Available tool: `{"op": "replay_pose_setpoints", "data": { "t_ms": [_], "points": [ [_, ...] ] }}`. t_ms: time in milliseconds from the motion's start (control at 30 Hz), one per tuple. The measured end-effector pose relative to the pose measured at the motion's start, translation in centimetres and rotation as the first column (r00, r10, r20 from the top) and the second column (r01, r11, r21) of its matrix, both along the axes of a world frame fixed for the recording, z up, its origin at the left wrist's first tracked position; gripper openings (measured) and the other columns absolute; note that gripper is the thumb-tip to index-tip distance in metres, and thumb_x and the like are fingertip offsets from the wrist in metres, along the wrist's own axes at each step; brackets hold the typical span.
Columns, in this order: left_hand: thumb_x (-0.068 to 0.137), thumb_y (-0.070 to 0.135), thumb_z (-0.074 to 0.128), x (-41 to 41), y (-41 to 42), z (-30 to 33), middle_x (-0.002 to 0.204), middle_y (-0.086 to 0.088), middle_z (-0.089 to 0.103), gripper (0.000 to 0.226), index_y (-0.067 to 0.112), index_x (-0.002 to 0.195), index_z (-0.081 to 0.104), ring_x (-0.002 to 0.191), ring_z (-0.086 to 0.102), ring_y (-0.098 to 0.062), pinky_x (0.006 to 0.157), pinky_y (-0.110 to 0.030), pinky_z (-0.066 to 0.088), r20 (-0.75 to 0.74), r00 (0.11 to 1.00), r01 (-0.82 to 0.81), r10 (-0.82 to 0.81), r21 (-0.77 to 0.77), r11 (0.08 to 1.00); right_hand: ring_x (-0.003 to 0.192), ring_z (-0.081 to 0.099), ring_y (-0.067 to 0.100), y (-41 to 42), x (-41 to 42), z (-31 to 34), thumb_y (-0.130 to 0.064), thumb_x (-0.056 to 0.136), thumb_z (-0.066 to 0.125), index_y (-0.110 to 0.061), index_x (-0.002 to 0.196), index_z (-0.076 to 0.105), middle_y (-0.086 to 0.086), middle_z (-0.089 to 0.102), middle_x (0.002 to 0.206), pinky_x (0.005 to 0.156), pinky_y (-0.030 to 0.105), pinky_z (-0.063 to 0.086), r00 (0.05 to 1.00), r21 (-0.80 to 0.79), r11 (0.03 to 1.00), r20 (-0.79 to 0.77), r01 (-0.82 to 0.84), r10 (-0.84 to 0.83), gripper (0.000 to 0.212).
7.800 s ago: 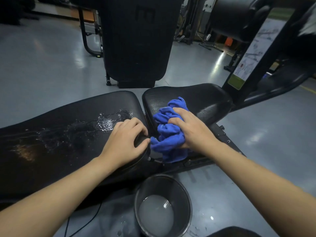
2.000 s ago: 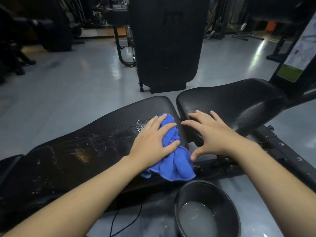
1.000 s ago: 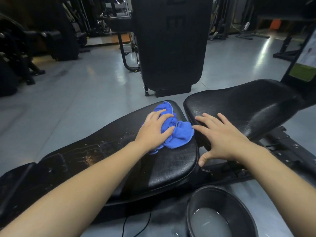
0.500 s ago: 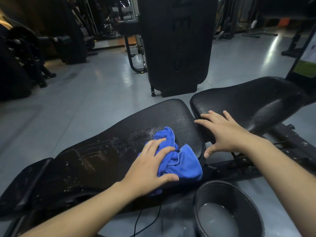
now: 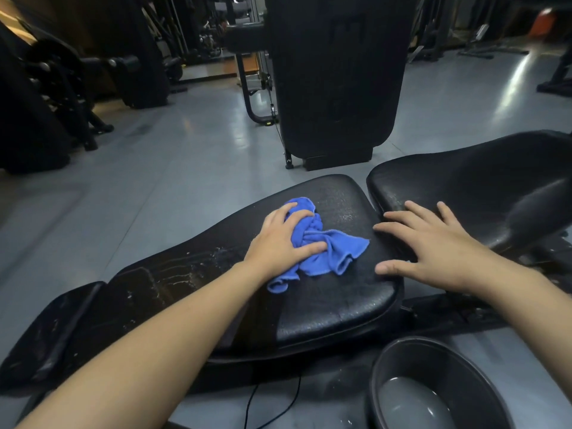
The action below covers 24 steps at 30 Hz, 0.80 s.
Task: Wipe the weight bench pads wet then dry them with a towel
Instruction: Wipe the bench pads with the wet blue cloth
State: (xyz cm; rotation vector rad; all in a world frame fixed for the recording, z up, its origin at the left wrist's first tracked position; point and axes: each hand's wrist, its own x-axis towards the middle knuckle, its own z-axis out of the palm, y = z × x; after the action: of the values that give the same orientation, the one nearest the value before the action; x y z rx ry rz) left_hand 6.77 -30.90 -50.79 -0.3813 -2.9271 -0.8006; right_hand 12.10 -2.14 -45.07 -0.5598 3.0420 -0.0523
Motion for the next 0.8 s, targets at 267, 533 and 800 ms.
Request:
{"op": "replay_pose_setpoints", "data": {
  "t_ms": [267, 533, 800],
  "points": [
    [0.078, 0.078, 0.060, -7.0, -1.3, -0.2, 0.155, 0.019, 0.025, 0.064, 0.052, 0.134, 0.044, 0.145, 0.023, -0.013, 0.103, -0.046, 0.040, 0.006, 0.996, -0.085, 0.084, 0.043, 0.995, 0.154, 0.006, 0.015, -4.5, -2.1, -1.4, -0.095, 0.062, -0.007, -0.041, 0.153, 0.025, -0.005, 0.021, 0.163, 0.124, 0.047, -0.005, 0.994, 0.027, 0.999, -0.095, -0.046, 0.048, 0.110],
    [0.082, 0.072, 0.060, -10.2, -3.4, -0.7, 0.151, 0.016, 0.031, 0.063, 0.046, 0.137, 0.045, 0.143, 0.024, -0.013, 0.109, -0.039, 0.037, 0.023, 0.998, -0.061, 0.060, 0.075, 0.995, 0.148, 0.023, 0.023, -6.3, -2.7, -3.0, -0.078, 0.078, 0.019, -0.030, 0.146, 0.044, 0.004, 0.031, 0.158, 0.124, 0.037, 0.015, 0.991, -0.104, 0.993, -0.130, -0.049, 0.036, 0.087],
    [0.087, 0.059, 0.065, -3.7, -4.7, -1.3, 0.153, 0.005, 0.035, 0.061, 0.034, 0.141, 0.048, 0.144, 0.023, -0.020, 0.120, -0.040, 0.024, -0.034, 0.995, 0.091, -0.089, 0.045, 0.995, 0.147, 0.025, 0.025, -6.6, -2.2, -2.6, -0.065, 0.086, 0.043, -0.026, 0.144, 0.048, 0.006, 0.035, 0.157, 0.120, 0.036, 0.021, 0.993, -0.122, 0.992, -0.112, -0.036, 0.022, 0.069]
  ]
}}
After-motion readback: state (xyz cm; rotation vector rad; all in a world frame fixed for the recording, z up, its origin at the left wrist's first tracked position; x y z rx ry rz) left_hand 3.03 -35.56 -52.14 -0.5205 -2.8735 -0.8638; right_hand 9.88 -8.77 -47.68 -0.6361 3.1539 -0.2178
